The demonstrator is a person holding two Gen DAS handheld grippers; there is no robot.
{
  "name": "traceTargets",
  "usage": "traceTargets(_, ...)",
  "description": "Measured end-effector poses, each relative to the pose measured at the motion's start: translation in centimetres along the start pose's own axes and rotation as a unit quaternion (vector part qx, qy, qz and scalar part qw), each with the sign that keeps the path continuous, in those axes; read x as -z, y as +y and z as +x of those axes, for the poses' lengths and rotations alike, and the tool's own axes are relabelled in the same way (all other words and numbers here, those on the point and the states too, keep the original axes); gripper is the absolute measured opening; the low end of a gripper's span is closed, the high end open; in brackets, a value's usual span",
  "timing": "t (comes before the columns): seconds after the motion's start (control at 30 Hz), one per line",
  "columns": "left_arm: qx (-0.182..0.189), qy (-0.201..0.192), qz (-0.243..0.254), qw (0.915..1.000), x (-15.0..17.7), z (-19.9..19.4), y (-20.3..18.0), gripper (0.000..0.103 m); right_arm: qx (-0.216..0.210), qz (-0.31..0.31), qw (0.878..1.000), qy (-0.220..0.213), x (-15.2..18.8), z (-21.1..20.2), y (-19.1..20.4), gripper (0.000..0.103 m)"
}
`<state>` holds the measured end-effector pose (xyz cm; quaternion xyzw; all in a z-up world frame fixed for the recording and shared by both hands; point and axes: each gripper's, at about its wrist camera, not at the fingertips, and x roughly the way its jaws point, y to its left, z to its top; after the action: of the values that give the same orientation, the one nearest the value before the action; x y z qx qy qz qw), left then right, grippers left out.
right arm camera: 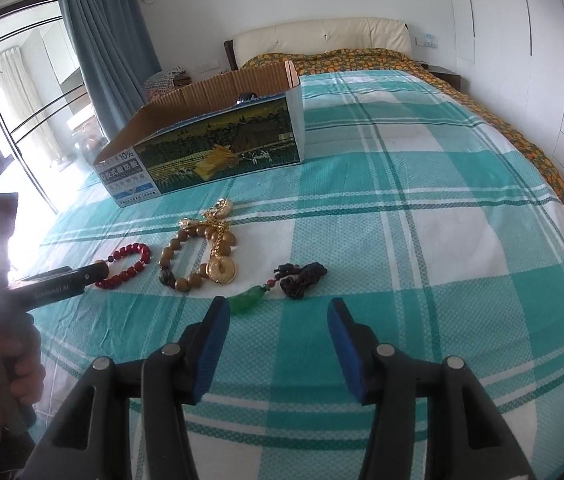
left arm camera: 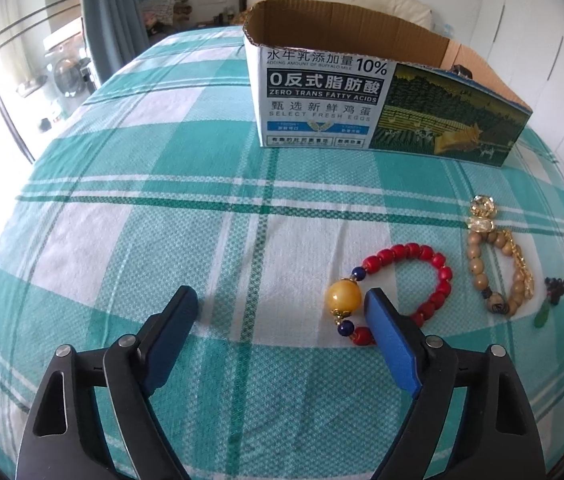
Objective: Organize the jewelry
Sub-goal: 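Move left tool to the red bead bracelet while right tool approaches the jade pendant, then grasp the red bead bracelet with left tool while right grasps the jade pendant tassel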
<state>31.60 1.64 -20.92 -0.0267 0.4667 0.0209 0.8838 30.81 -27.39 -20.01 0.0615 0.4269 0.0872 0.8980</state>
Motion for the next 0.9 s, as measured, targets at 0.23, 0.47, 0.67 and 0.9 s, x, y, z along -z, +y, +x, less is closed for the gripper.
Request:
traceTargets(0.23,-0.006,-0.006,0.013,0.9999,0.2,0.0,-0.6,0.082,0.022,-0.004,0.999,0.027,-1.5,3.3,0.2,0.052)
traceTargets(0.47,0.007,-0.012,0.031,0.9994,0.9,-0.9,-1.8,0.054,0.035,-0.029,0.999,0.016,-1.2,3.2,1.0,0.014)
traceTargets(0.67,0.03,-0.013,0.048,0.9983,1.6,-1.8,-3.0,0.016,0.028,-0.032,0.999,-0.014,-1.2,-0.3,1.4,0.012)
traceTargets(0.9,0.077,-0.024,0.025,0.9965,1.9,-4.4,-1.8,0.015,0.041,-0.062,0.997,-0.034,-1.1,-4.2,2.4,0.012)
